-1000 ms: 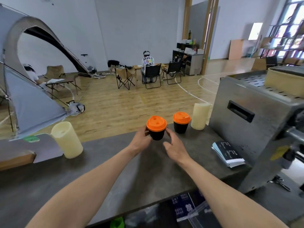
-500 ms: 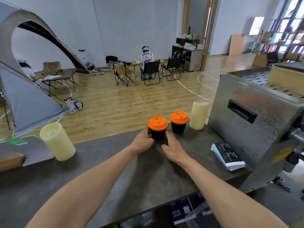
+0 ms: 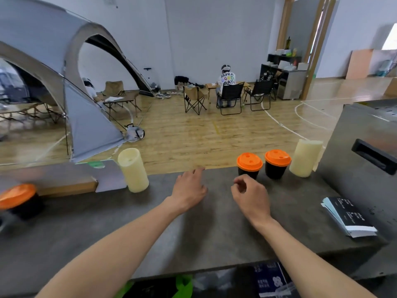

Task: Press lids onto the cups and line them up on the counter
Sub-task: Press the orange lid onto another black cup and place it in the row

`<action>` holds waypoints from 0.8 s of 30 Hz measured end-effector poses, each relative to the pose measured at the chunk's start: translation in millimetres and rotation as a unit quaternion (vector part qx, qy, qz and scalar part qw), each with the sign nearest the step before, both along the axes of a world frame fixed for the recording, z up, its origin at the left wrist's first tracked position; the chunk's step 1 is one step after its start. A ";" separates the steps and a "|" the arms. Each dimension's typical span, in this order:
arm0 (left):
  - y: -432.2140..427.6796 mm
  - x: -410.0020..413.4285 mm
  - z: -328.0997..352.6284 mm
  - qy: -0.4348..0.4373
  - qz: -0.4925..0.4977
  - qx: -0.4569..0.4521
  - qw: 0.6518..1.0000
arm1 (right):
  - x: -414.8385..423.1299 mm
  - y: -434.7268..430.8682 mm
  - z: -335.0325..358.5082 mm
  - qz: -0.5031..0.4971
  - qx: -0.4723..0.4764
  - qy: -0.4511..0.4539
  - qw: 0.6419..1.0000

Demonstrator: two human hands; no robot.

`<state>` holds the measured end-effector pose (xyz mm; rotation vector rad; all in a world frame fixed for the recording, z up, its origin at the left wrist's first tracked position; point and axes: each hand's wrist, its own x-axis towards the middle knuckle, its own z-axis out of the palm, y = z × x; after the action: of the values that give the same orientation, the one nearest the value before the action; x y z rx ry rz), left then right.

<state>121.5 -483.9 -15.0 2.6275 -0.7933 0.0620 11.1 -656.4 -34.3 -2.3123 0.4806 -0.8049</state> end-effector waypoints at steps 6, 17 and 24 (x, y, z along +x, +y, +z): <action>140.1 -3.6 18.1 -0.052 0.068 -0.005 0.996 | 51.8 136.1 15.0 0.167 -0.022 -0.007 0.986; 426.6 -8.1 34.8 -0.106 0.212 0.029 0.971 | 116.4 413.5 28.3 0.347 -0.043 0.035 0.936; 486.4 27.2 26.2 -0.052 0.230 0.091 0.967 | 158.2 497.4 31.6 0.386 -0.037 0.134 0.912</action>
<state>148.7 2.5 11.3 2.9516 -0.2088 0.2666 169.3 -159.1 -2.7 -2.3948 -0.3664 -0.1184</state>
